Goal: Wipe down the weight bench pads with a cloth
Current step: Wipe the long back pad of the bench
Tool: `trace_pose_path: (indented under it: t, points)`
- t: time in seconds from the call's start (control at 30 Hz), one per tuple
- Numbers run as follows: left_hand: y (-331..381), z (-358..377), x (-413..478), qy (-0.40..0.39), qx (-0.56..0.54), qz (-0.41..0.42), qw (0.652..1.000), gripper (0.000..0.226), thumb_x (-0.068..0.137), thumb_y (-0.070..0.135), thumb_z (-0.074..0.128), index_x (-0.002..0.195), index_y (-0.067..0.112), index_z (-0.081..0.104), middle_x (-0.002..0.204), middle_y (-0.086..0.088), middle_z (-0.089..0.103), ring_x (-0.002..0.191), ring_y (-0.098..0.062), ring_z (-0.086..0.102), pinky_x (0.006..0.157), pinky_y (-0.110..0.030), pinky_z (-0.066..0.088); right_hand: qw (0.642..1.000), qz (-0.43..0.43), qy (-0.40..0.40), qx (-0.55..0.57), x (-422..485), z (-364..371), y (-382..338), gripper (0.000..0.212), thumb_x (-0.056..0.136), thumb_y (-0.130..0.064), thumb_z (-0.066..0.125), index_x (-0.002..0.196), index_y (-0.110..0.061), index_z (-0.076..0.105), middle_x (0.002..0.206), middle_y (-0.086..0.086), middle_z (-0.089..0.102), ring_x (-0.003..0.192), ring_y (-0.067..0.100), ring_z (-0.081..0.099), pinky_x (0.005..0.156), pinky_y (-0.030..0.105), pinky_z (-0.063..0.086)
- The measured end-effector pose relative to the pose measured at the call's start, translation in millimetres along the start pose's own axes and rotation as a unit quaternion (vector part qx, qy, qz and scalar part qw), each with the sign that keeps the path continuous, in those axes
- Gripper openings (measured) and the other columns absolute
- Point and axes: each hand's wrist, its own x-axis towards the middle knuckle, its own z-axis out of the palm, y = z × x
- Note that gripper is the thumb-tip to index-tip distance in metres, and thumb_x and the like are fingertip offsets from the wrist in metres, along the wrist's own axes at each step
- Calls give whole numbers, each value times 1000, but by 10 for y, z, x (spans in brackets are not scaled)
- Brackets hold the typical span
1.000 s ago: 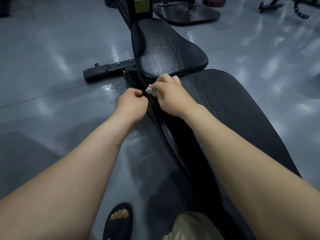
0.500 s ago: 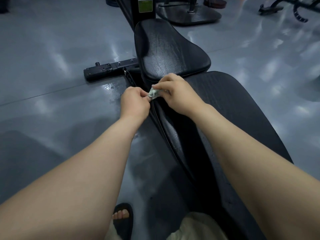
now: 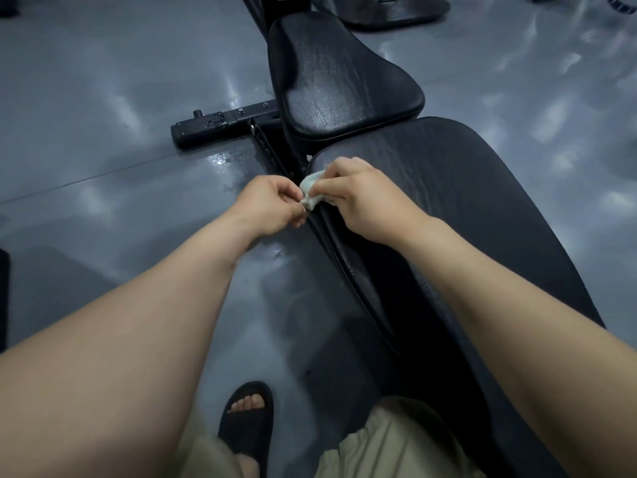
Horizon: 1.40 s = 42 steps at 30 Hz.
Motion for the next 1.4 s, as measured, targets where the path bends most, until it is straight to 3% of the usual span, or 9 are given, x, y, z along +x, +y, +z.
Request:
trace_pose_path:
  t: [0.13, 0.27, 0.43, 0.5, 0.63, 0.93, 1.03, 1.17, 1.4]
  points:
    - [-9, 54, -234, -51, 30, -7, 998, 19, 82, -10, 70, 76, 8, 67, 67, -13, 72, 65, -22, 67, 84, -47, 60, 1000, -17, 16, -6, -346, 41, -47, 28, 95, -7, 59, 106, -25, 78, 103, -1, 64, 86, 24, 53, 80, 30, 46]
    - [66, 124, -366, -72, 135, 5, 988, 10, 74, 2, 74, 69, 11, 74, 68, -12, 73, 58, -13, 60, 62, -35, 52, 999, -26, 30, -3, -619, 42, -107, 33, 93, -1, 60, 108, -24, 77, 105, 0, 65, 87, 26, 55, 79, 32, 49]
    - [69, 218, -530, -126, 191, 12, 973, 7, 72, 13, 78, 68, 18, 77, 65, -2, 73, 61, -11, 64, 62, -39, 55, 1000, -23, -1, 6, -914, -24, -142, 33, 95, -3, 57, 112, -23, 77, 109, -2, 64, 92, 24, 56, 77, 41, 52]
    - [72, 237, -562, -130, 210, 22, 969, 8, 71, 17, 81, 66, 23, 77, 61, 4, 70, 56, -5, 59, 58, -28, 48, 1000, -26, -15, 9, -982, -56, -152, 33, 97, -5, 55, 113, -24, 76, 111, -2, 65, 94, 25, 57, 76, 42, 53]
    - [28, 360, -675, -148, 248, 46, 956, 9, 72, 21, 83, 67, 26, 78, 59, 13, 68, 51, 3, 56, 54, -19, 43, 999, -21, -32, 8, -1198, -78, -188, 32, 95, -2, 58, 113, -21, 77, 112, 0, 66, 93, 27, 59, 78, 41, 53]
    - [281, 484, -890, -270, 323, 118, 900, 3, 77, 27, 79, 76, 27, 77, 68, 10, 72, 63, -5, 66, 64, -29, 56, 997, 17, -58, 51, -1584, -377, -294, 29, 93, -4, 60, 112, -17, 77, 105, 3, 65, 90, 18, 62, 81, 24, 48]
    - [424, 364, -768, -184, 249, 137, 941, 6, 80, 27, 77, 82, 24, 73, 72, 8, 73, 59, -3, 64, 62, -27, 53, 991, 105, 16, 80, -1349, -479, -189, 24, 95, -9, 61, 113, -17, 74, 99, -3, 64, 89, 6, 60, 82, 17, 44]
    - [390, 341, -513, -12, 227, 135, 964, 15, 82, 32, 79, 84, 27, 65, 75, 10, 66, 65, -4, 59, 61, -24, 45, 980, 189, 66, 19, -1045, -386, -154, 33, 88, -11, 59, 120, -20, 63, 108, -3, 54, 91, 6, 53, 87, 36, 50]
    - [342, 431, -300, 59, 263, 130, 954, 14, 84, 26, 74, 71, 25, 68, 64, 16, 59, 62, 5, 51, 51, -8, 30, 988, 51, 121, -88, -1130, -187, -288, 22, 98, -29, 61, 115, -17, 71, 115, 4, 60, 95, 28, 54, 79, 43, 46]
